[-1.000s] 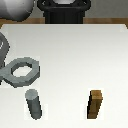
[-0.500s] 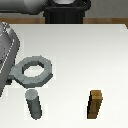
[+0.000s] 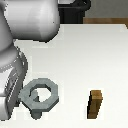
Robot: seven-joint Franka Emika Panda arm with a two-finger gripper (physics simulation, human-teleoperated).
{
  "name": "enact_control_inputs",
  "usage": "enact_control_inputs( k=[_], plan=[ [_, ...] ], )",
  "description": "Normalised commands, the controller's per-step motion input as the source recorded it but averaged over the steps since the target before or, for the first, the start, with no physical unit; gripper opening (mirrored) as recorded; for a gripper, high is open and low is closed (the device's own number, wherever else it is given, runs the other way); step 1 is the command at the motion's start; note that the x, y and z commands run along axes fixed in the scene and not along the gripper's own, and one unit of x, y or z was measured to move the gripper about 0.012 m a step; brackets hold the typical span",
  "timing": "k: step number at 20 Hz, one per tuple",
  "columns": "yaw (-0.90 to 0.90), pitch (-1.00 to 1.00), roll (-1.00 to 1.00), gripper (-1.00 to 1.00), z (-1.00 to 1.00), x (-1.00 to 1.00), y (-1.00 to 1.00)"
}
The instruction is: Put the loop with the handle onto the peg.
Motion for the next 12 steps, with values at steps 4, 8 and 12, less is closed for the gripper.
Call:
enact_control_inputs(
  k=[4,8,12],
  plan=[
    [0.0,0.0,0.0,-1.0,0.0,0.0,-1.0],
    [0.0,0.0,0.0,-1.0,-0.25,0.0,-0.25],
    [0.0,0.0,0.0,-1.0,0.0,0.0,0.5]
  ],
)
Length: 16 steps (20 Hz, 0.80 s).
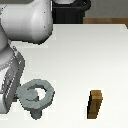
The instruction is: Put the loop with the handle onto the peg.
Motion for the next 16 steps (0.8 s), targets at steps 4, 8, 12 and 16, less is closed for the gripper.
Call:
enact_control_inputs(
  k=[4,8,12,16],
  plan=[
    [0.0,0.0,0.0,1.0,-0.25,0.0,0.0],
    [0.0,0.0,0.0,1.0,0.0,0.0,0.0],
    [0.0,0.0,0.0,1.0,0.0,0.0,0.0],
    [0.0,0.0,0.0,1.0,0.0,0.25,0.0]
  ],
)
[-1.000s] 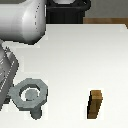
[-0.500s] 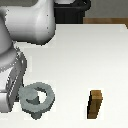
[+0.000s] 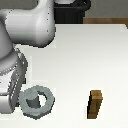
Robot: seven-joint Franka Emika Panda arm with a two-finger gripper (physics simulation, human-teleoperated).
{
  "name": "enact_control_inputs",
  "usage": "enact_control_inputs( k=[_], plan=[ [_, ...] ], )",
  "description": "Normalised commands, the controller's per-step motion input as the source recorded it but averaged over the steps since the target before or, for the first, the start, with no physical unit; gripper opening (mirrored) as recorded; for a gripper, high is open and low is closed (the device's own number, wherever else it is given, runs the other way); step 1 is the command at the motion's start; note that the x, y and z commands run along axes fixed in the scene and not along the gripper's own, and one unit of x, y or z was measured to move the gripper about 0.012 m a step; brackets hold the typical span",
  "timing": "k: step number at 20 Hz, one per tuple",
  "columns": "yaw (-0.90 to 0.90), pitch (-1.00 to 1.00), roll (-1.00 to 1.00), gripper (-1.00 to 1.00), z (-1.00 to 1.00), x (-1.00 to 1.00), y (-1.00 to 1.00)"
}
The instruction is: Put the loop with the handle onto the peg.
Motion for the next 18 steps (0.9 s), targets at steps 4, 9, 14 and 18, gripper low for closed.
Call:
enact_control_inputs(
  k=[4,9,14,18],
  plan=[
    [0.0,0.0,0.0,1.0,0.0,1.0,0.0],
    [0.0,0.0,0.0,1.0,0.0,0.6,0.0],
    [0.0,0.0,0.0,1.0,0.0,0.0,0.0],
    [0.0,0.0,0.0,1.0,0.0,0.0,0.0]
  ],
)
